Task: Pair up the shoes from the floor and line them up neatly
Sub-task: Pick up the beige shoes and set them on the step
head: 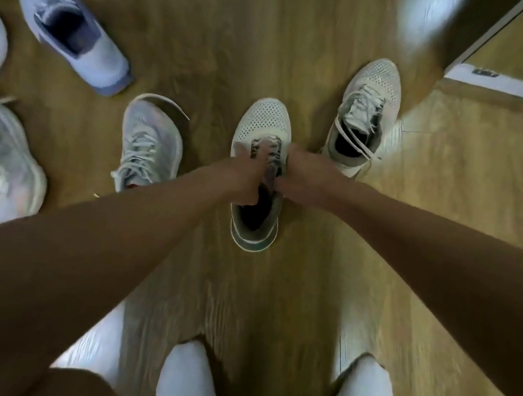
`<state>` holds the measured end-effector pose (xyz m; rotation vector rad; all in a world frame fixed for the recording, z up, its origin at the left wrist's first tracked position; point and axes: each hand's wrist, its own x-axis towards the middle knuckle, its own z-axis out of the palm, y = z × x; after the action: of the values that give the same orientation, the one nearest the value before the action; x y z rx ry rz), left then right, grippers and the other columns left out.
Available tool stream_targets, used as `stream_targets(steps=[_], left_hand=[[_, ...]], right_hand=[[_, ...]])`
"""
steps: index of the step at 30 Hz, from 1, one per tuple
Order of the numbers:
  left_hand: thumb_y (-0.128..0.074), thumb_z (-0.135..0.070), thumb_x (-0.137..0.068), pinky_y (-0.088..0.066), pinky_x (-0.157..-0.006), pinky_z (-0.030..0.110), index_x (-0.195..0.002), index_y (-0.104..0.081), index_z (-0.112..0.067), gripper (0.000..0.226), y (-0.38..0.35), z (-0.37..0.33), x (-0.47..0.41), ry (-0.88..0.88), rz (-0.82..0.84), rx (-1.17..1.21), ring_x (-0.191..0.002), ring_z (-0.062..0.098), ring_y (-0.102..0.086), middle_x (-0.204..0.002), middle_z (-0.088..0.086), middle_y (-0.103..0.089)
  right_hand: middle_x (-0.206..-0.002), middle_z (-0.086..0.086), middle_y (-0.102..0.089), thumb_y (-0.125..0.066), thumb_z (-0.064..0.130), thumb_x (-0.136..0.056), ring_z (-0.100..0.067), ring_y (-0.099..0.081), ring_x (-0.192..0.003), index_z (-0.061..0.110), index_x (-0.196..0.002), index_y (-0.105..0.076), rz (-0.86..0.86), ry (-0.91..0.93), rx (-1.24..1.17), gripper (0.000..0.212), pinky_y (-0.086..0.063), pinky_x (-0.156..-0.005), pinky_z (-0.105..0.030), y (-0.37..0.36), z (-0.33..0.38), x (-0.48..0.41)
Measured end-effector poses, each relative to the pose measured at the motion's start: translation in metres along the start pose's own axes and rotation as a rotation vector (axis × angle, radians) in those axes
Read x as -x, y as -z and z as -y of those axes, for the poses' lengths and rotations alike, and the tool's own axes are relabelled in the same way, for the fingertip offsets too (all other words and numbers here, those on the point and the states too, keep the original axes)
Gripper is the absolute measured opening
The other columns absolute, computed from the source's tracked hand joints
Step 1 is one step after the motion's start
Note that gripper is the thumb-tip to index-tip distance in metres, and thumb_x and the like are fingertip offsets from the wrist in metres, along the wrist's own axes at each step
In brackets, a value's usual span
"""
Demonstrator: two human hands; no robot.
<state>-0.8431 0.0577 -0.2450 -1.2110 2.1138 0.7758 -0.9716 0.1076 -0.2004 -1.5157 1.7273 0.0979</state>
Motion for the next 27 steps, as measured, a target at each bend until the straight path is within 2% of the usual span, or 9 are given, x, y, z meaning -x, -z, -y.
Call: stream_targets(steps=[2,4,7,11,14,18,20,24,27], left_hand=[[-0.059,-0.021,-0.091,-0.049,-0.086,0.039,-0.153,0.011,-0.018,0.093,0.002,0.000,-0.011,0.002,-0.126,-0.038,-0.118,0.039,-0.052,-0.153,0.026,-0.015],[-0.060,-0.027,-0.091,-0.047,-0.090,0.041,-0.153,-0.002,-0.017,0.085,0.003,-0.002,-0.019,-0.033,-0.225,-0.022,-0.119,0.040,-0.051,-0.147,0.027,-0.026],[-0.067,-0.026,-0.086,-0.048,-0.087,0.039,-0.149,-0.016,-0.023,0.081,-0.003,0.002,-0.025,-0.033,-0.305,0.146,-0.117,0.038,-0.053,-0.141,0.021,-0.035],[-0.059,-0.017,-0.090,-0.043,-0.092,0.032,-0.142,-0.032,-0.021,0.059,0.007,0.008,-0.017,-0.030,-0.505,0.508,-0.120,0.027,-0.053,-0.135,0.009,-0.051],[-0.055,-0.001,-0.088,-0.044,-0.101,0.034,-0.136,-0.047,-0.015,0.050,0.018,0.022,-0.004,0.086,-0.544,0.813,-0.119,0.025,-0.054,-0.130,0.009,-0.058],[-0.055,-0.013,-0.092,-0.047,-0.101,0.043,-0.130,-0.054,-0.017,0.037,0.025,0.044,0.006,0.192,-0.629,0.997,-0.116,0.028,-0.057,-0.124,0.011,-0.062],[-0.055,-0.019,-0.094,-0.045,-0.101,0.038,-0.129,-0.054,-0.016,0.036,0.032,0.049,0.008,0.166,-0.683,0.970,-0.117,0.028,-0.056,-0.125,0.010,-0.061],[-0.053,-0.004,-0.088,-0.042,-0.101,0.038,-0.133,-0.050,-0.010,0.046,0.046,0.047,0.015,0.050,-0.782,0.636,-0.120,0.031,-0.053,-0.129,0.015,-0.058],[-0.057,-0.002,-0.081,-0.046,-0.097,0.045,-0.132,-0.050,-0.007,0.051,0.050,0.038,0.010,0.003,-0.820,0.447,-0.111,0.035,-0.057,-0.121,0.019,-0.061]], right_hand=[[-0.114,-0.006,-0.058,-0.052,0.024,-0.093,-0.019,-0.057,-0.102,0.003,-0.131,-0.042,0.024,0.009,-0.003,0.044,-0.042,-0.075,-0.026,-0.008,-0.001,-0.019],[-0.130,-0.011,-0.053,-0.056,0.026,-0.092,-0.026,-0.055,-0.117,0.000,-0.147,-0.018,0.039,-0.028,0.001,0.072,-0.047,-0.088,-0.029,-0.014,-0.001,-0.033],[-0.129,-0.014,-0.054,-0.062,0.023,-0.089,-0.026,-0.055,-0.116,0.000,-0.150,0.000,0.027,-0.059,0.000,0.090,-0.046,-0.088,-0.030,-0.012,0.001,-0.043],[-0.113,-0.010,-0.061,-0.058,0.018,-0.088,-0.024,-0.059,-0.097,0.011,-0.140,-0.030,-0.182,-0.009,0.022,0.059,-0.043,-0.075,-0.029,-0.001,0.013,-0.044],[-0.093,-0.002,-0.061,-0.054,0.019,-0.089,-0.020,-0.059,-0.085,0.018,-0.108,-0.053,-0.320,0.074,-0.022,0.020,-0.044,-0.070,-0.028,0.010,0.025,-0.044],[-0.088,0.003,-0.058,-0.051,0.035,-0.094,-0.014,-0.055,-0.078,0.020,-0.102,-0.053,-0.290,0.196,-0.085,0.017,-0.036,-0.056,-0.022,0.020,0.044,-0.040],[-0.096,0.002,-0.059,-0.050,0.039,-0.095,-0.014,-0.056,-0.085,0.017,-0.112,-0.054,-0.273,0.256,-0.084,0.028,-0.039,-0.061,-0.022,0.024,0.048,-0.035],[-0.108,0.001,-0.063,-0.043,0.047,-0.097,-0.014,-0.060,-0.097,0.016,-0.125,-0.054,-0.216,0.233,-0.161,0.043,-0.048,-0.080,-0.028,0.039,0.033,-0.022],[-0.116,-0.002,-0.061,-0.034,0.053,-0.098,-0.019,-0.057,-0.107,0.018,-0.125,-0.054,-0.350,0.128,-0.055,0.049,-0.044,-0.091,-0.037,0.044,0.006,-0.020]])
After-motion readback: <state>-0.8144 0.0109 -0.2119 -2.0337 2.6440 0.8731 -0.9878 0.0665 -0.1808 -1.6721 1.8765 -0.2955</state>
